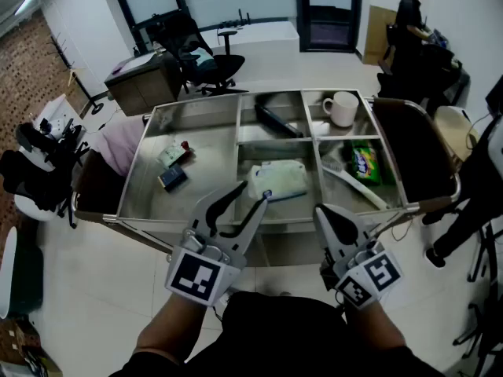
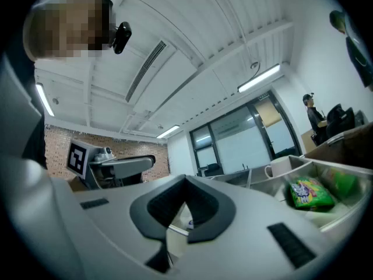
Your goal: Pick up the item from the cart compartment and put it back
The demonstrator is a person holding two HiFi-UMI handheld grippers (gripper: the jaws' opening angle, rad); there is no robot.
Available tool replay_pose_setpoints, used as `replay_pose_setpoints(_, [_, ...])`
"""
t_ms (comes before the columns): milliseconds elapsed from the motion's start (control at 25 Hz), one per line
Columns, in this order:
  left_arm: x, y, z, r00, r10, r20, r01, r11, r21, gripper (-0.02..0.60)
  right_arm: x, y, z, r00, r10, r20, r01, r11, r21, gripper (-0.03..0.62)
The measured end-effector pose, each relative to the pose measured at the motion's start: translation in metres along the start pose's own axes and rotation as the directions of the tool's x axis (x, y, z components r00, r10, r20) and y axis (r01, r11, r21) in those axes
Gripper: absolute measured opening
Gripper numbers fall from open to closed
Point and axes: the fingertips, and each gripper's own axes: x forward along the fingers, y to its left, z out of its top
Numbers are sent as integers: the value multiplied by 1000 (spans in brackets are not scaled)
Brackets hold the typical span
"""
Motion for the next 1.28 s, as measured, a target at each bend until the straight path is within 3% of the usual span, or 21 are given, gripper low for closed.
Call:
replay_pose_setpoints(80, [7,0,0,999,-24,-42,26,999,38,178,-2,-1,0,1000,-3,-3,3,1000,2,17])
replay_pose_setpoints(320, [30,3,-4,980,-112,-166,139,977,161,209,-3,-1,0,1000,-4,1,4,1000,1,17])
replay_pose_setpoints(560, [50,7,-18,942,-163,-295,238,942,239,209,-7,-2,2,1000,-14,2,14,1000,-2,17])
replay_pose_setpoints(680, [62,8,-28,910,-166,-379,289,911,295,209,-10,-4,5,1000,-21,6,21,1000,-5,17])
replay_pose_setpoints(720, [67,9,-32,896,-175,-409,314,900,303,209,-11,-4,6,1000,-24,8,24,1000,-5,17])
replay_pose_setpoints(800, [78,9,-42,860,-200,-469,370,878,305,274,-12,-5,7,1000,-29,10,29,1000,-5,17])
replay_pose_setpoints(1160, [114,1,-97,651,-244,-719,595,752,283,275,-14,-1,11,999,-32,21,32,999,-6,17])
replay_pose_setpoints(1280, [123,2,-110,588,-255,-767,636,732,244,275,-16,-3,10,999,-39,18,39,999,-6,17])
